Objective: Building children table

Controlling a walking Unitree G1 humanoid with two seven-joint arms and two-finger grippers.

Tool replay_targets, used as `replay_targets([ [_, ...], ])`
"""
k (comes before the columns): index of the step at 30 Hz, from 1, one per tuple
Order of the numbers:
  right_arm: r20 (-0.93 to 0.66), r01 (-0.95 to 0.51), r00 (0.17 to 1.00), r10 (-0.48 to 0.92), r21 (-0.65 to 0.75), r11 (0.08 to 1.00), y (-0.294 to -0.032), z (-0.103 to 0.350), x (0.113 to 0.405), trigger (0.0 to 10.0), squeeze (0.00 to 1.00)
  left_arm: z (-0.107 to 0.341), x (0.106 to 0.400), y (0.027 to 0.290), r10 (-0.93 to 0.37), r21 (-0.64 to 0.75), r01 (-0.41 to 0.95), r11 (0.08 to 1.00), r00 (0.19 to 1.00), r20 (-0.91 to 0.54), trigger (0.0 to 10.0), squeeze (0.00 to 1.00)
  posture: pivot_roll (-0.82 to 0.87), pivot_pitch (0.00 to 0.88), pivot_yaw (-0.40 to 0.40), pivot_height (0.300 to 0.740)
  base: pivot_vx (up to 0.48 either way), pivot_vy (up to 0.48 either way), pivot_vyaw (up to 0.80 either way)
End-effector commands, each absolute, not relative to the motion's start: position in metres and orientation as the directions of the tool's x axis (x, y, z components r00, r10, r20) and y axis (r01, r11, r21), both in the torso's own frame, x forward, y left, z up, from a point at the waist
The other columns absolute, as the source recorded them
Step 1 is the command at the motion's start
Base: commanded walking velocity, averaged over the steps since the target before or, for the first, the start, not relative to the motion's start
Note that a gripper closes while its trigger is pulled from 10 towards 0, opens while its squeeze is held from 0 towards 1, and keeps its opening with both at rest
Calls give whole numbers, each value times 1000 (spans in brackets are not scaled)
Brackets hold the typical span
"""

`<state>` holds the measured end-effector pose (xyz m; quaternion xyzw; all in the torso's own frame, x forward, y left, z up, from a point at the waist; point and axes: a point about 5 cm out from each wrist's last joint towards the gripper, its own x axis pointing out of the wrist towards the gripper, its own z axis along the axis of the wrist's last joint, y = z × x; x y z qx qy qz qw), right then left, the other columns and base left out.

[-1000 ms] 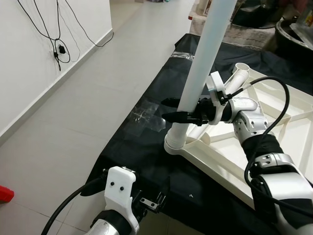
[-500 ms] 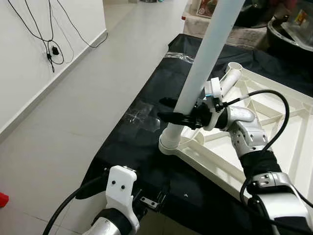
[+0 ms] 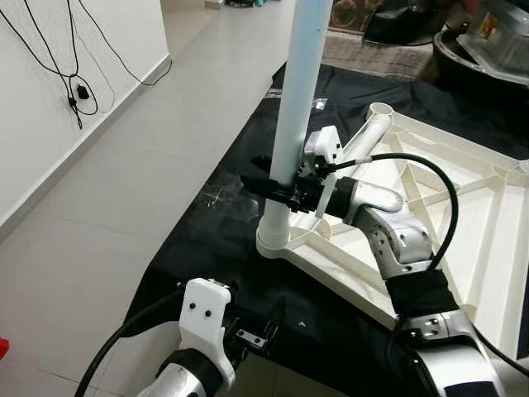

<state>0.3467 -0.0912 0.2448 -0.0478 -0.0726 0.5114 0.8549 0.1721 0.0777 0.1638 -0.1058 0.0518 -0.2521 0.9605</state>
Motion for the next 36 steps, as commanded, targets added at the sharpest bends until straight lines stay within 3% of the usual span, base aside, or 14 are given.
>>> replay_targets([
  [1,-78,-803,596,799,-42,595,-93,203,354,10000,0,160,171,78,-498,-231,473,850,865,-61,10000,0,113,225,-89,740,0,0,0],
  [2,-78,-803,596,799,-42,595,-93,203,354,10000,0,160,171,78,-498,-231,473,850,865,-61,10000,0,113,225,-89,740,0,0,0],
  [3,-60,-713,701,711,-27,701,-97,200,358,10000,0,159,173,78,-497,-230,472,851,866,-61,10000,0,109,211,-88,740,0,0,0],
  [4,-60,-713,701,711,-27,701,-97,200,358,10000,0,159,173,78,-497,-230,472,851,866,-61,10000,0,109,211,-88,740,0,0,0],
  [6,-29,-521,852,522,30,853,-107,194,361,10000,0,157,175,79,-495,-229,471,852,867,-60,10000,0,107,198,-85,740,0,0,0],
  [13,-3,-233,972,233,38,972,-115,191,352,10000,0,154,180,81,-490,-228,466,855,870,-57,10000,0,105,174,-84,740,0,0,0],
  [16,-7,-184,983,184,31,982,-115,190,350,10000,0,153,181,81,-488,-228,465,856,871,-56,10000,0,106,167,-87,740,0,0,0],
  [21,8,48,999,-48,-49,998,-106,195,344,10000,0,151,186,83,-480,-225,458,860,875,-54,10000,0,109,149,-84,740,0,0,0],
  [25,-15,104,994,-105,-57,993,-97,196,345,10000,0,150,187,83,-481,-223,459,860,875,-53,10000,0,110,141,-83,740,0,0,0],
  [27,-34,194,980,-194,0,981,-92,196,346,10000,0,150,187,84,-481,-223,459,860,875,-51,10000,0,109,135,-87,740,0,0,0],
  [29,-34,194,980,-194,0,981,-92,196,346,10000,0,150,187,84,-481,-223,459,860,875,-51,10000,0,109,135,-87,740,0,0,0],
  [34,-116,462,886,-448,168,871,-89,197,343,10000,0,148,189,83,-480,-223,460,860,876,-47,10000,0,113,136,-86,740,0,0,0],
  [36,-116,462,886,-448,168,871,-89,197,343,10000,0,148,189,83,-480,-223,460,860,876,-47,10000,0,113,136,-86,740,0,0,0],
])
